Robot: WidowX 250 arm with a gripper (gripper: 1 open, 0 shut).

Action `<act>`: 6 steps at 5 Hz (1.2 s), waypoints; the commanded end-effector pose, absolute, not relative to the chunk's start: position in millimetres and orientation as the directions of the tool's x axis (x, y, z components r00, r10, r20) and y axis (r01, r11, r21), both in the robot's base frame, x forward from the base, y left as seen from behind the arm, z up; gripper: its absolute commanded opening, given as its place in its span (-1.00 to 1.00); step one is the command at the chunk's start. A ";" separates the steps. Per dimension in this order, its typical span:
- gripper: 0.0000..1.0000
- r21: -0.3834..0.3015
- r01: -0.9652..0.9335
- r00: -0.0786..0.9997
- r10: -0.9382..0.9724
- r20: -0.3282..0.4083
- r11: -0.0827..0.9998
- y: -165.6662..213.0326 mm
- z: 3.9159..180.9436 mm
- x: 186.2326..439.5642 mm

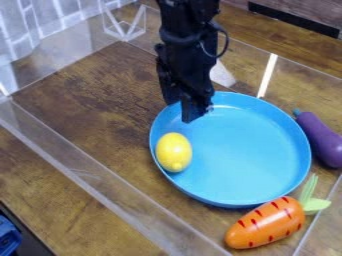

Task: Put the lemon on the blue tray

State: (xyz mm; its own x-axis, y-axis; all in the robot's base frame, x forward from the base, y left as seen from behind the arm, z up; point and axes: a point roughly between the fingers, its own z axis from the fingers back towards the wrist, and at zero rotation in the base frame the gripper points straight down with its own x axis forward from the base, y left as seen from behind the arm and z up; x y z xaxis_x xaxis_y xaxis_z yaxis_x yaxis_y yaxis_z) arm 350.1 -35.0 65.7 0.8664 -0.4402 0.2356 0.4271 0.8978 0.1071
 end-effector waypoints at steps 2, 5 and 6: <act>1.00 0.164 0.346 0.876 -0.380 0.296 0.924 2.6 114.6 364.1; 1.00 0.135 0.154 0.927 -0.191 0.322 0.979 14.3 109.4 378.9; 1.00 0.130 0.171 0.925 -0.205 0.320 0.977 10.4 92.6 383.9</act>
